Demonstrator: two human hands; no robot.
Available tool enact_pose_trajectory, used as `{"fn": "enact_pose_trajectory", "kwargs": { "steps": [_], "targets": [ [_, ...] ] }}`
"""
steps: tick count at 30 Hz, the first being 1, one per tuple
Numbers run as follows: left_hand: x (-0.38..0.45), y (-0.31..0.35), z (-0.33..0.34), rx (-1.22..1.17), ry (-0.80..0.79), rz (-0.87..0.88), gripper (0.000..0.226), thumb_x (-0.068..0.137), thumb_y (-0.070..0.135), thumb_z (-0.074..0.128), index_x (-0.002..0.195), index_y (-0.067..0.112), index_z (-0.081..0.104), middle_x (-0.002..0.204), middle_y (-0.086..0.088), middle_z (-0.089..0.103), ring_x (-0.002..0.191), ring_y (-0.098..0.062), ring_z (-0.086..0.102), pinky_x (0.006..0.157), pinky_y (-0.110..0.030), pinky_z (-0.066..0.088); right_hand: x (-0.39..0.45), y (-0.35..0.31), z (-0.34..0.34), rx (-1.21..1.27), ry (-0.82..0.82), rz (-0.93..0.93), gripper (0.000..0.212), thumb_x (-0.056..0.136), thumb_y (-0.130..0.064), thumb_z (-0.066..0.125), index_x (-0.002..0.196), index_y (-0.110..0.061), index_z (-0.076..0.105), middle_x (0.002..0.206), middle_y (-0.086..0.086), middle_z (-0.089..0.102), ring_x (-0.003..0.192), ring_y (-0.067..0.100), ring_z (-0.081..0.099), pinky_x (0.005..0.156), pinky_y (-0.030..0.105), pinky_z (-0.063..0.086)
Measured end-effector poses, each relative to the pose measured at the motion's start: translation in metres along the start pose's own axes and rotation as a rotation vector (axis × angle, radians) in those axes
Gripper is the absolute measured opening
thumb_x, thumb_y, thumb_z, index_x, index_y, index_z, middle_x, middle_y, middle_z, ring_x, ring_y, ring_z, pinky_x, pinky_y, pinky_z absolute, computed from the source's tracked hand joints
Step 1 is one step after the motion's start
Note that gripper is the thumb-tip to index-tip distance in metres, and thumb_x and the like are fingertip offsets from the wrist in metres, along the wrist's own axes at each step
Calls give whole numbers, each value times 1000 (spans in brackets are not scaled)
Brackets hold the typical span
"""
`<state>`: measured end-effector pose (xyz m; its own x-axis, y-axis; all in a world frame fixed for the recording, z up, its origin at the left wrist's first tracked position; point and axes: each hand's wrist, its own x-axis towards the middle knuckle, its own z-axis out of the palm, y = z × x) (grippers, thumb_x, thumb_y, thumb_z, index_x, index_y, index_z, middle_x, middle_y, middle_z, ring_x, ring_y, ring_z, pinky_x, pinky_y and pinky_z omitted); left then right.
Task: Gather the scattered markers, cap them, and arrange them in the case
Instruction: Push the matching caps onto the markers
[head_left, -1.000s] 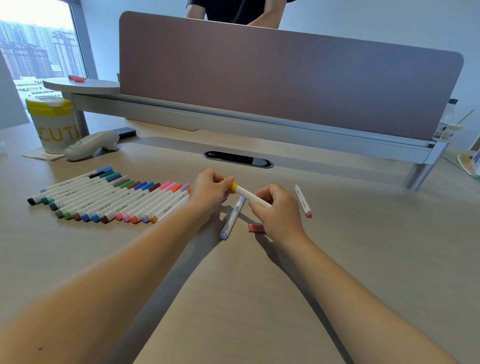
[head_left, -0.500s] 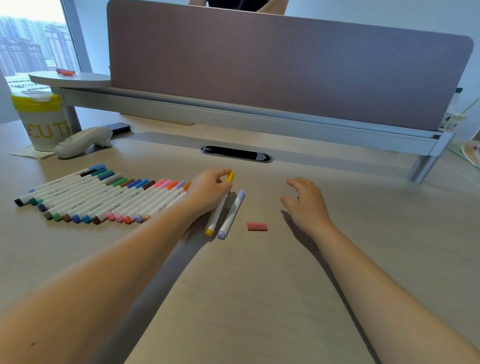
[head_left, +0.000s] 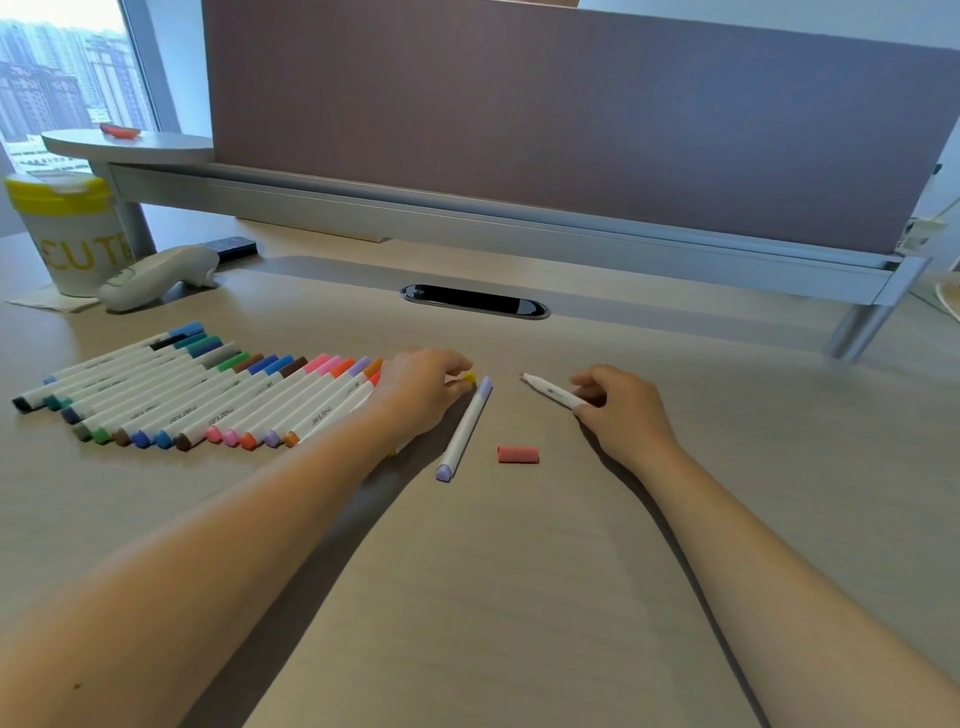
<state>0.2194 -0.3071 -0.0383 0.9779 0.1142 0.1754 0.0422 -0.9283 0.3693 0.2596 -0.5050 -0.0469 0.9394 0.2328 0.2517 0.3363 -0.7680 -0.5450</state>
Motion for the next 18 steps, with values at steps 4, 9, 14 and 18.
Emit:
{"fn": "enact_pose_trajectory", "kwargs": {
  "steps": [4,9,14,18],
  "targets": [
    [-11,8,-6,-64,-21,59,36,93,35,47,125,19,55,125,-3,58,110,-20,53,89,-28,42,-6,-6,-4,71,-19,-8,38,84,-4,55,121,-7,56,107,7,63,92,17,53,82,21,38],
    [-32,20,-4,-29,-129,209,42,85,41,58,121,19,59,129,-1,53,118,-19,44,96,-28,36,-20,-8,-9,118,-78,13,41,80,-1,57,121,-6,57,94,1,55,86,17,51,78,25,40],
    [-41,29,2,215,-128,298,40,85,47,53,119,26,60,121,1,55,114,-17,42,97,-33,37,-32,-8,-15,128,-88,15,38,80,-3,58,118,-7,59,96,2,55,86,17,51,76,28,41],
    [-39,33,6,284,-102,289,35,90,45,48,114,25,63,121,1,56,115,-18,44,97,-35,37,-41,-8,-20,165,-56,7,27,83,-6,56,108,-8,64,87,2,58,80,18,52,71,31,43]
  ]
}}
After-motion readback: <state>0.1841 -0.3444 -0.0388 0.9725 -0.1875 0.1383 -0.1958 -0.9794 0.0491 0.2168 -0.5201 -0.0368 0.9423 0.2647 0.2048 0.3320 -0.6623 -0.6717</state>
